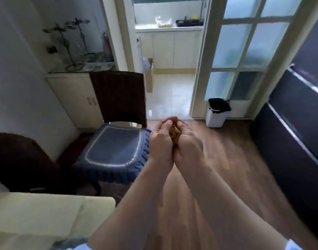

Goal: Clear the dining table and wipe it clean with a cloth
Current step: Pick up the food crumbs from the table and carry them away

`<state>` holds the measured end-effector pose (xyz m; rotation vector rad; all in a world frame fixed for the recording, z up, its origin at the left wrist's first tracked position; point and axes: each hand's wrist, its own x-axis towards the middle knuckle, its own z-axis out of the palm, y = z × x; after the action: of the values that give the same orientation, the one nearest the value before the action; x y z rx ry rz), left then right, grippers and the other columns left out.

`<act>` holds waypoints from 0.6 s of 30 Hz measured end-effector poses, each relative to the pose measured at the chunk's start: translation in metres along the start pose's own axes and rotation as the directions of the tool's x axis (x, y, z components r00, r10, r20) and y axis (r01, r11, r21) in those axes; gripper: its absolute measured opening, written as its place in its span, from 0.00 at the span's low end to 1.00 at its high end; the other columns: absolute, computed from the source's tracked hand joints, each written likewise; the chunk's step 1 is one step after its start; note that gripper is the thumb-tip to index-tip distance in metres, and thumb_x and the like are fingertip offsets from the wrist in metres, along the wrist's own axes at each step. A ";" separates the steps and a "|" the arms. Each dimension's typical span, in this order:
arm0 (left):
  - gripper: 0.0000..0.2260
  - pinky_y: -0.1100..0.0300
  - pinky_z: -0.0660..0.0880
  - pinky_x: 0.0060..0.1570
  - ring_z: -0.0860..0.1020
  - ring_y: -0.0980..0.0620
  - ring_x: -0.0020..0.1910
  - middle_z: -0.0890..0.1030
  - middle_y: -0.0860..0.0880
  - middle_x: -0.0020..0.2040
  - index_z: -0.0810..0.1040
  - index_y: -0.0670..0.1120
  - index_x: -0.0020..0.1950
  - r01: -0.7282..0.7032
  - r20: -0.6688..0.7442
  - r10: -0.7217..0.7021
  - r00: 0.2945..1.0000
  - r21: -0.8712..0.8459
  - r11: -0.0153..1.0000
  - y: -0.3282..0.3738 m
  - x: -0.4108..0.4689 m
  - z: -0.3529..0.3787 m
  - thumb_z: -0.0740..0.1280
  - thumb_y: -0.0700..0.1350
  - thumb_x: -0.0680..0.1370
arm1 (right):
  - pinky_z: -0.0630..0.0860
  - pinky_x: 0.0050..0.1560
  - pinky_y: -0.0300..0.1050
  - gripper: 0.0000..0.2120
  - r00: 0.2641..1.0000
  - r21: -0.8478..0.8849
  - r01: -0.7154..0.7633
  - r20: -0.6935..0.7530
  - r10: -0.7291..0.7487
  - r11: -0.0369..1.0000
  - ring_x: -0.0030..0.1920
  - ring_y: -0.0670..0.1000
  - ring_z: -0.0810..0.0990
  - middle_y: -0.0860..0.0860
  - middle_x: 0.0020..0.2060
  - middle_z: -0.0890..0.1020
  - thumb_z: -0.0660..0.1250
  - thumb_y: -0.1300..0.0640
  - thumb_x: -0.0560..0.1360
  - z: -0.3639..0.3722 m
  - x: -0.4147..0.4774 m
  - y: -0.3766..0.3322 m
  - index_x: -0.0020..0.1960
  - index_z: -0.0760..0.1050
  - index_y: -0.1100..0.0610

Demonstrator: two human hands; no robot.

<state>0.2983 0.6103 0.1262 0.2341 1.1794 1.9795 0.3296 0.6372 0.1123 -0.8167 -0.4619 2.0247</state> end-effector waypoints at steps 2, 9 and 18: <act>0.16 0.58 0.79 0.47 0.80 0.47 0.42 0.83 0.46 0.34 0.82 0.44 0.36 0.101 0.064 -0.098 0.993 -0.043 0.994 -0.029 0.031 0.052 0.59 0.37 0.78 | 0.79 0.34 0.38 0.09 0.998 -0.090 0.062 -0.002 -0.062 0.994 0.37 0.50 0.82 0.57 0.43 0.81 0.59 0.61 0.80 -0.022 0.046 -0.049 0.56 0.75 0.61; 0.11 0.58 0.77 0.47 0.80 0.49 0.40 0.82 0.46 0.38 0.79 0.47 0.42 0.183 0.136 -0.196 0.971 0.102 0.978 -0.101 0.136 0.173 0.59 0.38 0.78 | 0.74 0.34 0.32 0.11 0.985 0.048 0.131 -0.117 -0.125 0.990 0.30 0.42 0.80 0.51 0.33 0.78 0.55 0.63 0.80 -0.051 0.173 -0.155 0.44 0.74 0.58; 0.12 0.63 0.78 0.42 0.79 0.51 0.41 0.81 0.46 0.40 0.78 0.45 0.43 0.154 0.212 -0.192 0.958 0.185 0.971 -0.140 0.320 0.300 0.58 0.35 0.78 | 0.74 0.26 0.34 0.10 0.950 0.106 0.229 -0.239 -0.198 0.968 0.25 0.46 0.81 0.54 0.32 0.79 0.59 0.66 0.78 -0.037 0.379 -0.254 0.41 0.76 0.60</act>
<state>0.3187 1.0703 0.1044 0.4189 1.1739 1.6542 0.3558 1.0935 0.0951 -0.8651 -0.2696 1.7179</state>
